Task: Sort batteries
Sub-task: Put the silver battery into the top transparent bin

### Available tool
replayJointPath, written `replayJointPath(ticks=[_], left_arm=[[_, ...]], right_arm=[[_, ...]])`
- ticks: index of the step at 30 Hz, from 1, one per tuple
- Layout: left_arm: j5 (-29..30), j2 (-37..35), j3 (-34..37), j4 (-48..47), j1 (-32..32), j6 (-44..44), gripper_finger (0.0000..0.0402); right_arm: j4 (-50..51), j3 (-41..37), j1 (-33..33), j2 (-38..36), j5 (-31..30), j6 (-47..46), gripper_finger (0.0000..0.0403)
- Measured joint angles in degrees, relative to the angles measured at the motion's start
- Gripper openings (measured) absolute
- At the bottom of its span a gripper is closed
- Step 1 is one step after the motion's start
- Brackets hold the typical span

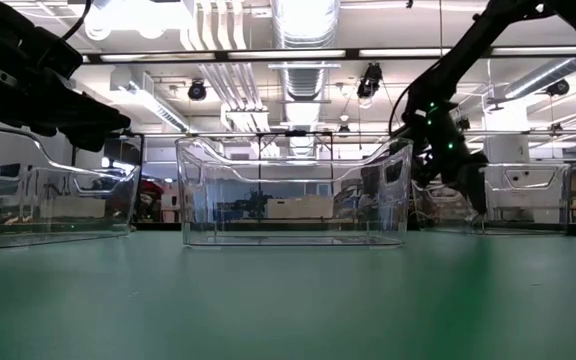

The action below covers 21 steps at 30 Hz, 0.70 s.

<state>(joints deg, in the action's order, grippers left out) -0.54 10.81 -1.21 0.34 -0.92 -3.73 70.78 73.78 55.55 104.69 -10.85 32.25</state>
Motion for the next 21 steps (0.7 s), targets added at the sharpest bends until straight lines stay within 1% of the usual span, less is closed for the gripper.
replayJointPath(ticks=[7, 12, 14, 21], left_arm=[[0.0, 0.0, 0.0, 0.0, 0.0, 0.0, 0.0077], [0.0, 0.0, 0.0, 0.0, 0.0, 0.0, 0.0077], [0.0, 0.0, 0.0, 0.0, 0.0, 0.0, 0.0077], [0.0, 0.0, 0.0, 0.0, 0.0, 0.0, 0.0077]], right_arm=[[0.6, -1.2, 0.5, -1.7, 0.4, -5.7, 0.0048], [0.5, -5.4, 0.6, -1.8, 0.4, -9.0, 0.0048], [-0.5, -7.1, 0.6, -2.2, 1.1, -10.2, 0.0048], [-4.3, -10.9, 0.8, -2.3, 0.3, -12.9, 0.0048]])
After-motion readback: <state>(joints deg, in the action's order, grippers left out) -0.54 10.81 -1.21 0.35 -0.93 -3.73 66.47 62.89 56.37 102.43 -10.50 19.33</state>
